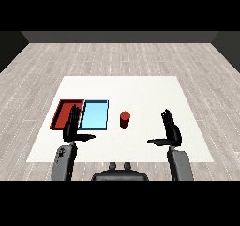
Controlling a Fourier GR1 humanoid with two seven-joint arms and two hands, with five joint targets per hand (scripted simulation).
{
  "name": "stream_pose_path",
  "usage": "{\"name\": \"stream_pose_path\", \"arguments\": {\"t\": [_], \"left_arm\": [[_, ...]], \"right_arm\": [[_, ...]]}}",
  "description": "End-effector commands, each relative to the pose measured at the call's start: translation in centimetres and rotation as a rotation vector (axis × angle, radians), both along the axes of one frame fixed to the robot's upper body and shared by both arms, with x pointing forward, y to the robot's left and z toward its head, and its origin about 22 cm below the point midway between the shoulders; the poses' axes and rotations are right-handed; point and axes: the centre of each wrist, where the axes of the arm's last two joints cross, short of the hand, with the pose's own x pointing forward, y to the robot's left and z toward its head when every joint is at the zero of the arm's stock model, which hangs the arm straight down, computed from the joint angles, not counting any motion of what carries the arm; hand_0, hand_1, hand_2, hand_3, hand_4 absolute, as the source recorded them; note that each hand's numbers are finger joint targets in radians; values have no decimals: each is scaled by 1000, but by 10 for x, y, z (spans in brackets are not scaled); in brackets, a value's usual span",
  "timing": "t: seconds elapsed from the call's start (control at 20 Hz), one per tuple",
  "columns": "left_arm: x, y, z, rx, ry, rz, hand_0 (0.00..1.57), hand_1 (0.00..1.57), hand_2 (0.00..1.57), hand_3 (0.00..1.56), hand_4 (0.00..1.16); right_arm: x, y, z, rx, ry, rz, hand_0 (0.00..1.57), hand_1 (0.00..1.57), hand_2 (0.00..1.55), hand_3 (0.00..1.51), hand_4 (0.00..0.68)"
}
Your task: Pick the red can and put it in the red box
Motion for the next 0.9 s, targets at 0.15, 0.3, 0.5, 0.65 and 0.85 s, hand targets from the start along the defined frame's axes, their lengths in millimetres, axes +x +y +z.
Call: {"name": "stream_pose_path", "arguments": {"t": [0.15,0.3,0.5,0.65,0.85], "left_arm": [[10,-12,5,-27,-72,-11,0,0,0,0,0],[1,9,-21,-38,-81,-15,0,0,0,0,0],[26,-2,-19,-39,-83,-15,0,0,0,0,0],[-3,-16,-17,-56,-83,-14,0,0,0,0,0],[-6,11,-4,-44,-98,-16,0,0,0,0,0]], "right_arm": [[8,-11,-29,-14,-64,17,0,0,0,0,0],[-6,-9,7,5,-48,24,0,0,0,0,0],[14,-3,-17,27,-22,25,0,0,0,0,0],[14,14,-12,11,-21,12,0,0,0,0,0],[30,20,-30,33,2,45,0,0,0,0,0]]}}
